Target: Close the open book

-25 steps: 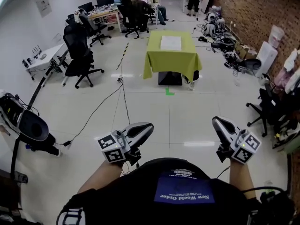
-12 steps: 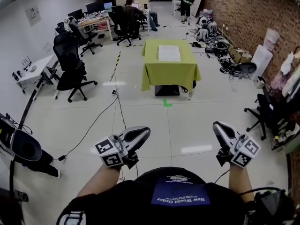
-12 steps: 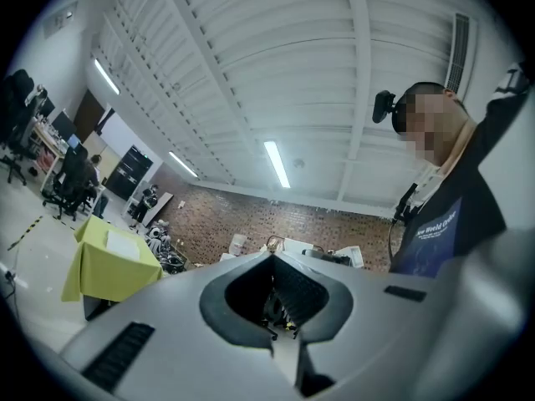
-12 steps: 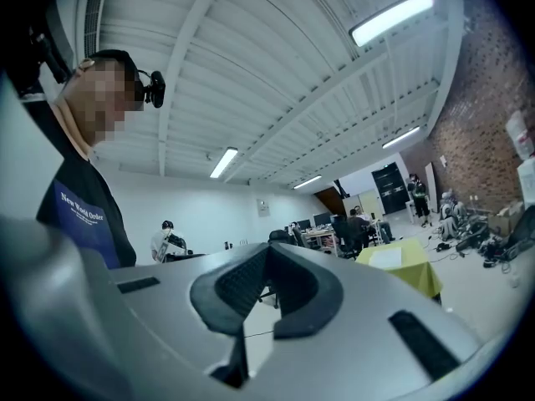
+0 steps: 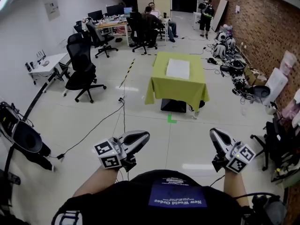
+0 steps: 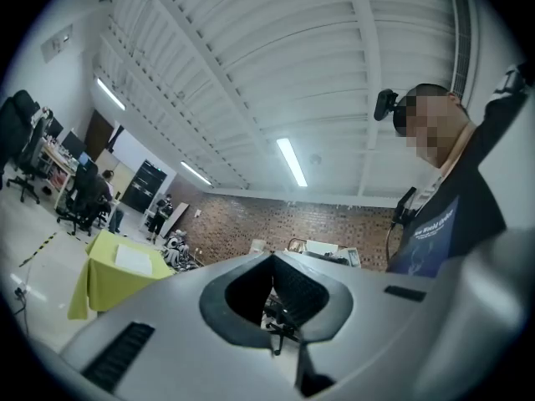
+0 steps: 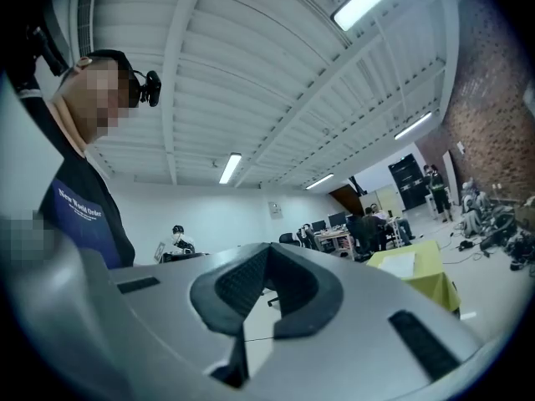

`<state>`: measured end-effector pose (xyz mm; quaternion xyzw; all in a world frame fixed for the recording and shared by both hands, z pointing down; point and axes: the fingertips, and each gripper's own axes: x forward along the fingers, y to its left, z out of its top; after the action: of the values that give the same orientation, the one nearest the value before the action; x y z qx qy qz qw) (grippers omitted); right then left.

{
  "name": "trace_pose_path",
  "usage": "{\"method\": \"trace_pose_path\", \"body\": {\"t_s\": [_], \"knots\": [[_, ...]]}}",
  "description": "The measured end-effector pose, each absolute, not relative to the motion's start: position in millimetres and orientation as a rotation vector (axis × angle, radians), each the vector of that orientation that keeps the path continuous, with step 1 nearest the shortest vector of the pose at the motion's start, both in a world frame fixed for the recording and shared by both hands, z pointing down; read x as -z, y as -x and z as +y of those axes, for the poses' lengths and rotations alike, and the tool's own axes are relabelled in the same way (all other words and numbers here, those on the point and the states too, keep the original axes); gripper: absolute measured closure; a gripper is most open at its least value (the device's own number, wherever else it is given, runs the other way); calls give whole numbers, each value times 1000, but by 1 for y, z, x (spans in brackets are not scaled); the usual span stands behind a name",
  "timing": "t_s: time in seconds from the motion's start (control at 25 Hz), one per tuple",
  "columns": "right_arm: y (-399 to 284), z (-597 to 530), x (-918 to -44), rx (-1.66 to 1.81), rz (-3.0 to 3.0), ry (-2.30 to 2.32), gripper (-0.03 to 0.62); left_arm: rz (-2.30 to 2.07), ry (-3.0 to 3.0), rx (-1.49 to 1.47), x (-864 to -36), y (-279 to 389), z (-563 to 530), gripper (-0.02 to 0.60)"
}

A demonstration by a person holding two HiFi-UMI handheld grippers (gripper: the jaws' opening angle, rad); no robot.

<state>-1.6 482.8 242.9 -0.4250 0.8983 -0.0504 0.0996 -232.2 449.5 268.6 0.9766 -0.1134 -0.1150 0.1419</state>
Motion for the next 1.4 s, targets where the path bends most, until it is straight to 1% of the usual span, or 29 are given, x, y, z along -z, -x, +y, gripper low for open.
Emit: {"method": "trace_pose_path", "body": {"t_s": [0.12,0.32,0.64,0.8,1.08,1.4], "knots": [[-30,455,-237,123,2707,1189,606,-405,-2820,339,-262,200,434,574],[-64,415,-242,60,2791,1135,606,-463,-2802,344,-263,156,408,575],[-74,354,-264,110,2800,1103,606,-479,-2762,322,-283,141,348,575],[-55,311,-259,87,2806,1141,606,-409,-2778,342,-287,153,299,574],[-13,220,-223,-3,2745,1254,606,-284,-2863,361,-258,200,175,574],[4,144,-233,45,2641,1389,606,-128,-2862,339,-268,216,78,574]]}}
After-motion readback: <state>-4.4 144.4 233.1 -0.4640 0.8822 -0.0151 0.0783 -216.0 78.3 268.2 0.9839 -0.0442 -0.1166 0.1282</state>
